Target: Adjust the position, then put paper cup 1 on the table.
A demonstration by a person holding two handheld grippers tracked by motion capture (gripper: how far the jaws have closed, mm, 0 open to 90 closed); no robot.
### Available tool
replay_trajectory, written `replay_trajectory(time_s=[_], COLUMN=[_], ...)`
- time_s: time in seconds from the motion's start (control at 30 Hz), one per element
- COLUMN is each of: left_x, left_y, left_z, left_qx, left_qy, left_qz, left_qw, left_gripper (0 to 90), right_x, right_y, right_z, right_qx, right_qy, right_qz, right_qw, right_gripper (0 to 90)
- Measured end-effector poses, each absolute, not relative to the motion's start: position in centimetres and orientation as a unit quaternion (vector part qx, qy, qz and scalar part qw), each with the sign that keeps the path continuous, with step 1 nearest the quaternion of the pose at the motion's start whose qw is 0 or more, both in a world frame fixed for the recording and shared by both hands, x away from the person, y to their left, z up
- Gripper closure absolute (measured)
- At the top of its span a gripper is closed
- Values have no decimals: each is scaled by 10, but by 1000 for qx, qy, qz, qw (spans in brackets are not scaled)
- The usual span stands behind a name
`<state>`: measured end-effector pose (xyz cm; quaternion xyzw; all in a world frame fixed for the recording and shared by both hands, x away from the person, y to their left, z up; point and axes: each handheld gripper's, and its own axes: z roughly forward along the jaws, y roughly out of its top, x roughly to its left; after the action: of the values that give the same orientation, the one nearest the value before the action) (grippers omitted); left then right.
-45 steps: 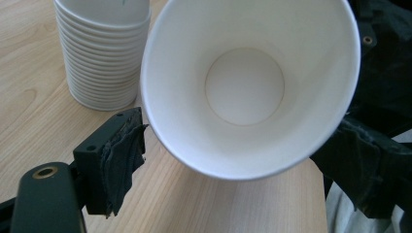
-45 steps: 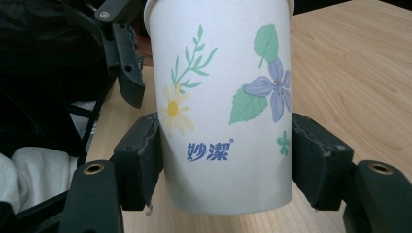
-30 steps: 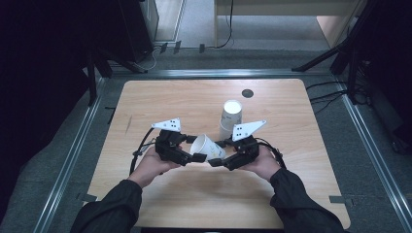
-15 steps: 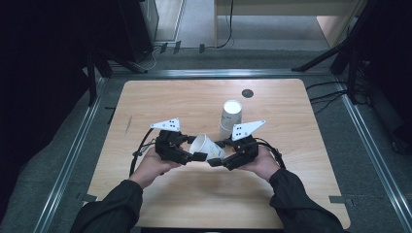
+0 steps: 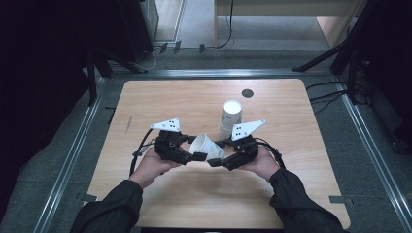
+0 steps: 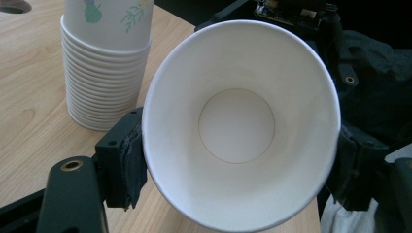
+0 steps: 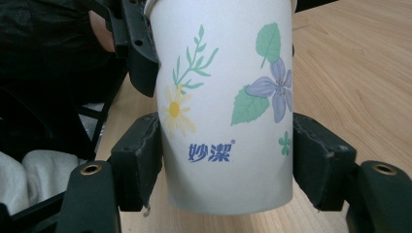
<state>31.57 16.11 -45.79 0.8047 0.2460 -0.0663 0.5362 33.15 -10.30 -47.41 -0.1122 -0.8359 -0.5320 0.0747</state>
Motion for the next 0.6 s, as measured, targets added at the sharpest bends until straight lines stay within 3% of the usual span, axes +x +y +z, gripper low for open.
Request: replay_trajectory(time_s=[0.6], left_x=[317], left_y=[184], left_z=[-443], left_qx=[790], left_qy=[259], left_qz=[-48], left_qw=[553], left_gripper=[227], right_x=[332], right_y=[-116], right_z=[-476], right_qx=[-129], right_qy=[-846], right_qz=[-513], right_qw=[61], right_gripper=[309])
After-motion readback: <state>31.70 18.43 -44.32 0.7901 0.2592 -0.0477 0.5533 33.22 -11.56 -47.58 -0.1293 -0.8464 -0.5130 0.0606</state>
